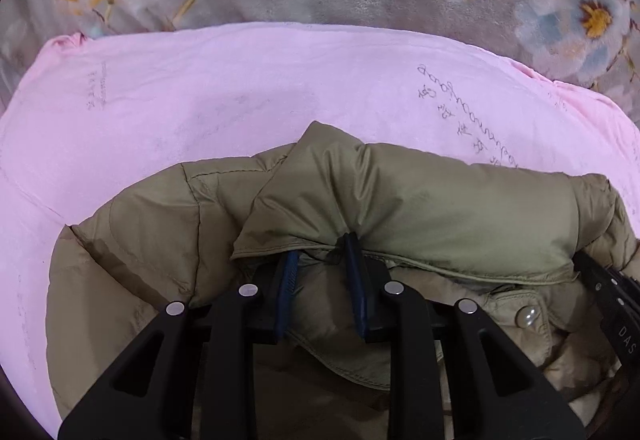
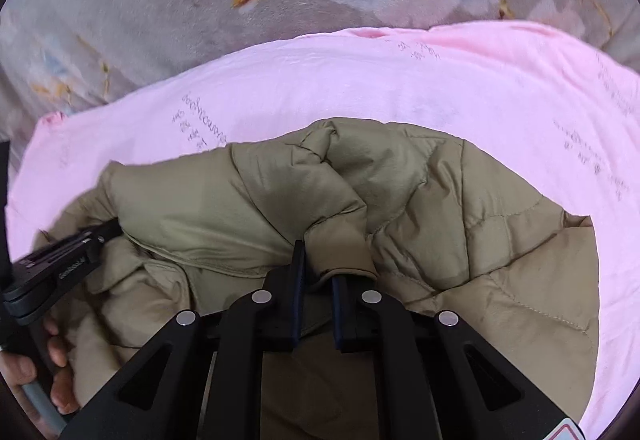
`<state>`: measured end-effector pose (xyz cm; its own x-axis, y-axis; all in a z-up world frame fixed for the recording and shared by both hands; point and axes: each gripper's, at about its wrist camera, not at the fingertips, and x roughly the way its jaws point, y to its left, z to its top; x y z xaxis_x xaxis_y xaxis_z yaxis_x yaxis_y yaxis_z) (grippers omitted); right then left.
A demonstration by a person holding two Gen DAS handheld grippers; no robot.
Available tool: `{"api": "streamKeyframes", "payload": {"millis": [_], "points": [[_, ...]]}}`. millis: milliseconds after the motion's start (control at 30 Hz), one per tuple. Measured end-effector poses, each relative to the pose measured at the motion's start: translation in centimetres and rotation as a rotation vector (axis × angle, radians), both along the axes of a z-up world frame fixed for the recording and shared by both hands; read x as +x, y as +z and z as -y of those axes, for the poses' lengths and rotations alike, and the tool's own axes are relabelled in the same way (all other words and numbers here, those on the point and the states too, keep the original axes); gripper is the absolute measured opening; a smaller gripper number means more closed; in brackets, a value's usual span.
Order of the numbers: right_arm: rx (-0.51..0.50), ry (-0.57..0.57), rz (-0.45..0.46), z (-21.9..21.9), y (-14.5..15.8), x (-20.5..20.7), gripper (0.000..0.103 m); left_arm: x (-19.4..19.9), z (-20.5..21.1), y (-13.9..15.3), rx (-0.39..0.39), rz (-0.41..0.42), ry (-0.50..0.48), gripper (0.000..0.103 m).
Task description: Fold large clothes
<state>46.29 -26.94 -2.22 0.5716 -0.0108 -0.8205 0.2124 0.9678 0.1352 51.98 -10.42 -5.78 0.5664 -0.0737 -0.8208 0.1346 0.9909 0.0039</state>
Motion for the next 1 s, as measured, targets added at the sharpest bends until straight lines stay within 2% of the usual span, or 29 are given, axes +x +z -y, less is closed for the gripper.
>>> {"api": "streamKeyframes", "payload": {"millis": [133, 233, 467, 500, 600, 700, 833, 900, 1000], "points": [[-0.090, -0.001, 0.028, -0.8, -0.6, -0.9, 0.008, -0.5, -0.1, 0.1, 0.013, 0.047, 0.005, 0.024], [-0.130, -0.001, 0.038, -1.3, -0.7, -0.8, 0.009, -0.9, 0.3, 0.2, 0.061, 0.054, 0.007, 0.024], [-0.125, 0.017, 0.041, -1.4, -0.4, -0.8, 0.012, -1.3, 0.5, -0.1, 0.082, 0.077, 0.006, 0.024], [-0.125, 0.026, 0.036, -1.5, -0.1, -1.0, 0.013, -1.6, 0.2, 0.3, 0.069, 0.086, 0.005, 0.024], [-0.144, 0.056, 0.036, -1.7, 1.6, -3.2, 0.017, -2.9, -0.9, 1.6, 0.052, 0.111, -0.003, 0.034], [-0.120, 0.076, 0.116, -1.7, 4.9, -5.6, 0.015, -4.1, -2.3, 4.1, 0.029, 0.156, 0.006, 0.037], [-0.081, 0.061, 0.182, -1.9, 7.5, -3.7, 0.014, -2.8, -2.6, 8.3, -0.067, 0.203, 0.056, 0.038], [-0.038, 0.063, 0.145, -1.9, 6.5, -1.5, 0.014, -1.4, -1.8, 8.3, -0.064, 0.181, 0.063, 0.038], [-0.028, 0.069, 0.069, -2.5, 3.2, 0.6, 0.014, 0.5, -0.3, 5.4, -0.016, 0.105, 0.064, 0.037]]}}
